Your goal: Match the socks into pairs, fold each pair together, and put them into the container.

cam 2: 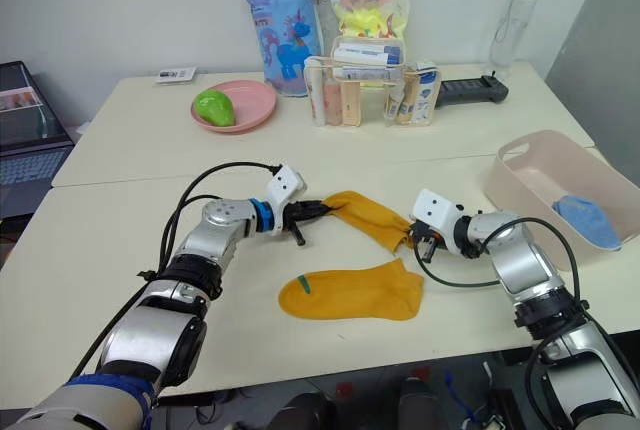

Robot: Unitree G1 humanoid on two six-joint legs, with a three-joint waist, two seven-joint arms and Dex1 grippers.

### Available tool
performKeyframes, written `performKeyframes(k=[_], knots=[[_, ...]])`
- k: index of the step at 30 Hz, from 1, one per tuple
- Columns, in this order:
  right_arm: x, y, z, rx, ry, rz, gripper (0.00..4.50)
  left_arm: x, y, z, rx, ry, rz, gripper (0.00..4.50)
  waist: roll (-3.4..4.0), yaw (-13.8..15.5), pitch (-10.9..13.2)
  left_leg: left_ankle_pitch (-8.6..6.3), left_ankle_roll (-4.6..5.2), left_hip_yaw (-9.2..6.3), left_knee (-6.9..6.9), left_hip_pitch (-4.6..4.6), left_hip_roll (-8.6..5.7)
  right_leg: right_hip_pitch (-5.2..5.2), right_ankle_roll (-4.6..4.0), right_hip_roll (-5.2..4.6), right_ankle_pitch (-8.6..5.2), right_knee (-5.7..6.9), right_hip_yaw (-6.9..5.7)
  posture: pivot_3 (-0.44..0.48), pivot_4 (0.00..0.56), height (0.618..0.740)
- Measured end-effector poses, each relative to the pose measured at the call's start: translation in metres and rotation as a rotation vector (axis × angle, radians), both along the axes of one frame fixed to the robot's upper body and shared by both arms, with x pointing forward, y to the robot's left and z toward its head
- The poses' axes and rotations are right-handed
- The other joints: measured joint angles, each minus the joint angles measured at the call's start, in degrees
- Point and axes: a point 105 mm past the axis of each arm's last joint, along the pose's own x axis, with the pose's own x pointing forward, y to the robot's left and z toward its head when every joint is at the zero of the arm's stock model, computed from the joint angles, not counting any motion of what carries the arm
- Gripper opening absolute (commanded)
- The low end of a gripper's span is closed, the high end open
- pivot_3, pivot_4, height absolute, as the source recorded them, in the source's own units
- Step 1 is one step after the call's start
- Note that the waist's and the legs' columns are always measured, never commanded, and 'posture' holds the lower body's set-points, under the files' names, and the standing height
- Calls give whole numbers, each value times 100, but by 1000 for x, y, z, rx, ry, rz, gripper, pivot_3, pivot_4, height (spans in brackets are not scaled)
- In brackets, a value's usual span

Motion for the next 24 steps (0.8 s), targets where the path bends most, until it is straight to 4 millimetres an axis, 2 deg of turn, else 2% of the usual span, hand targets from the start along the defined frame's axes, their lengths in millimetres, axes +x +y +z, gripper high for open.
performKeyframes(k=[6, 10, 12, 15, 18, 23, 24], knots=[[6, 1, 4, -50, -47, 23, 37, -18, 13, -3, 2, 18, 2, 0, 0, -14, 0, 0, 0, 1, -1, 0, 1, -6, 0, 0, 0, 11, 0, 0, 150, 740], [11, 12, 16, -101, -97, 91, 37, -51, 34, -6, -21, 98, 98, 0, 1, -133, 0, 0, 0, 5, -13, 1, 8, -16, 0, 0, 0, 24, 7, 0, 150, 740], [9, 13, 16, -106, -85, 113, 37, -71, 31, -8, -53, 153, 112, 0, 1, -127, 0, 0, 0, 2, -13, 0, 7, -15, 0, -1, 0, 21, 7, 0, 150, 740], [8, 17, 17, -118, -73, 141, 37, -89, 23, -8, -83, 198, 132, 0, 1, -63, 0, 0, 0, 3, -7, 0, 0, -12, -1, -3, 0, 17, 4, 0, 150, 740], [9, 19, 21, -139, -85, 169, 37, -94, 14, -5, -119, 184, 174, 0, 1, -7, 0, 0, 0, 5, -6, 2, 0, -10, -1, -3, 0, 16, 3, 0, 150, 740], [13, 19, 21, -166, -90, 202, 37, -88, 11, 4, -181, 174, 259, 0, 1, 8, 0, 0, 0, 13, -4, 4, 1, -9, -1, -4, 0, 16, 6, 0, 150, 740], [15, 17, 21, -177, -101, 201, 543, -87, 12, 7, -176, 159, 263, 231, 1, 8, 0, 0, 0, 14, -4, 6, 2, -9, -1, -4, 0, 16, 6, 0, 150, 740]])
